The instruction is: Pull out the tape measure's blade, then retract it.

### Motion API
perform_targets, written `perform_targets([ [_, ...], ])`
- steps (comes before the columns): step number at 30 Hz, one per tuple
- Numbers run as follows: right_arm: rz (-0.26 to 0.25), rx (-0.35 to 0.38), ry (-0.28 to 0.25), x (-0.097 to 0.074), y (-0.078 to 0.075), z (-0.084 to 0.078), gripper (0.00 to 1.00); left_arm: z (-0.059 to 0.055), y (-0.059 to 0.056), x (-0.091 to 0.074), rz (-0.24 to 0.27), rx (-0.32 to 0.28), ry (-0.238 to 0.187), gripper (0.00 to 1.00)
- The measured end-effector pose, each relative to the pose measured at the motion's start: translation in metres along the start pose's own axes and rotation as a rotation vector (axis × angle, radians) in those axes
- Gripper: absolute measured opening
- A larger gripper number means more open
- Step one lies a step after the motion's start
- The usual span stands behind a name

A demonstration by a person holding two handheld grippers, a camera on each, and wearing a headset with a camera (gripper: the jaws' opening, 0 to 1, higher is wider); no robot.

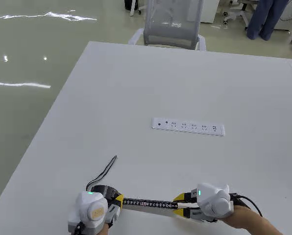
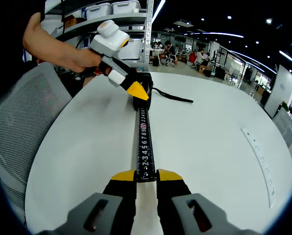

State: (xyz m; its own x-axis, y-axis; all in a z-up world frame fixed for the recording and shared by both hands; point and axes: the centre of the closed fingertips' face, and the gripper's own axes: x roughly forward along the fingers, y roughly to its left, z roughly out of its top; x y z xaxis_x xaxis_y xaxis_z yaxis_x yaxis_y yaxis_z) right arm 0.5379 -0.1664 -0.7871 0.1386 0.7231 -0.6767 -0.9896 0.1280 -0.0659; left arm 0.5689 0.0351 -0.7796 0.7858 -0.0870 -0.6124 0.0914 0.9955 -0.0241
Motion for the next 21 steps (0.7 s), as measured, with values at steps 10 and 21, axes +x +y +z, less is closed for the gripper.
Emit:
perform_targets([
  [10, 0.005, -0.004, -0.003, 0.0041, -0.0006, 0.0033, 0.14, 0.0003, 0.0003, -0.0004, -0.006, -0.008, -0.001, 0.60],
  [21, 0.011, -0.011, -0.006, 0.0088, -0.0009, 0.0060, 0.14, 0.0010, 0.0012, -0.0009, -0.015, -0.021, 0.000, 0.60],
])
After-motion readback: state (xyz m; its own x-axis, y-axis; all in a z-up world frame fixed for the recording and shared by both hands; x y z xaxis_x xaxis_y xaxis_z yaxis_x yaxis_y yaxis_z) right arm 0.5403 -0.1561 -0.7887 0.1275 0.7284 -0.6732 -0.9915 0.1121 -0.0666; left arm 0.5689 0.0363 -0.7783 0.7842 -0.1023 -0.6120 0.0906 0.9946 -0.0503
